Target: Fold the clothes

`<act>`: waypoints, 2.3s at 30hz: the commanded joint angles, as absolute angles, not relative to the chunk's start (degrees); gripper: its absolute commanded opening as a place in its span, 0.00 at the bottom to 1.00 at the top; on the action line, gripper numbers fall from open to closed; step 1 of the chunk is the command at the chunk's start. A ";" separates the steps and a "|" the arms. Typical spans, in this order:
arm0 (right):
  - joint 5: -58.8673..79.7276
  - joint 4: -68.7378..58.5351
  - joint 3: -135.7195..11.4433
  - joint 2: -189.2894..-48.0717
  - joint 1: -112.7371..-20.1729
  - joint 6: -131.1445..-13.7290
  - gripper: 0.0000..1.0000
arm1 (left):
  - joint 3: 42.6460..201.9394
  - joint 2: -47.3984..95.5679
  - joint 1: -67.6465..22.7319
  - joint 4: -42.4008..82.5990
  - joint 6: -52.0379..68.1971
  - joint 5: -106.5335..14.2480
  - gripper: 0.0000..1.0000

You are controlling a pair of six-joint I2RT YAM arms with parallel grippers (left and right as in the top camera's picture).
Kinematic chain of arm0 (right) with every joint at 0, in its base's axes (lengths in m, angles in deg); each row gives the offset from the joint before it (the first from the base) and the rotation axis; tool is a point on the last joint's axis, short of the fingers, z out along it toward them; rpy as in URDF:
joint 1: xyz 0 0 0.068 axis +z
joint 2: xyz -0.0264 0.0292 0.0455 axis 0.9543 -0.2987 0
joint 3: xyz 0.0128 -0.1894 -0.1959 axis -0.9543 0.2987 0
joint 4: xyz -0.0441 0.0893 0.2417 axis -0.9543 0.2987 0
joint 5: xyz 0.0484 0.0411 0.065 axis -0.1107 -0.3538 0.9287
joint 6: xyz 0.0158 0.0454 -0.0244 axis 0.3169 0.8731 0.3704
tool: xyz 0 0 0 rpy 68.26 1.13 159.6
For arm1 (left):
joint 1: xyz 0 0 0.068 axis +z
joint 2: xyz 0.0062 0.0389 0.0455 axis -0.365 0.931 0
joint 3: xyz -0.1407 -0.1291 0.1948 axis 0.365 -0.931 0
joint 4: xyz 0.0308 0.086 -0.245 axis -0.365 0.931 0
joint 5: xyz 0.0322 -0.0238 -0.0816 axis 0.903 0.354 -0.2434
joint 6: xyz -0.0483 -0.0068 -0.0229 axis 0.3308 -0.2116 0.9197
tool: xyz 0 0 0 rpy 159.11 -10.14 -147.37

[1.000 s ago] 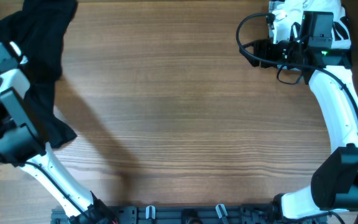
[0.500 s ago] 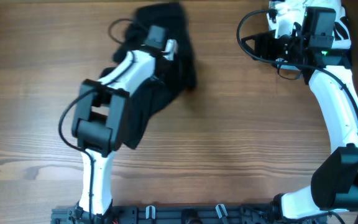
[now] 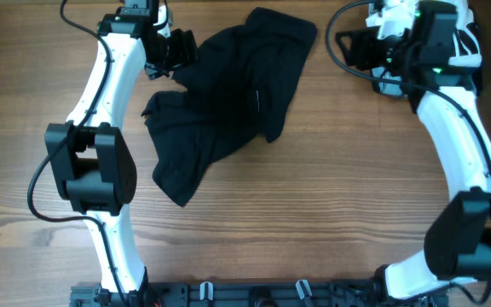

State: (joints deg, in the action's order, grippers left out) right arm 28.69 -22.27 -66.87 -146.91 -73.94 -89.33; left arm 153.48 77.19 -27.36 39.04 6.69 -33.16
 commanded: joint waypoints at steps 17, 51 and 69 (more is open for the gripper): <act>27.18 -15.36 -68.07 -150.14 -69.90 -90.86 0.76 | 153.85 90.65 -25.33 27.67 -1.81 -28.96 0.70; 21.72 -31.36 -68.09 -159.91 -48.26 -81.38 0.75 | 153.85 56.88 -30.16 36.44 -2.25 -23.61 0.04; 40.47 -26.18 -68.09 -149.88 -56.89 -74.43 0.73 | 153.88 38.72 -33.88 3.39 4.24 -19.67 0.04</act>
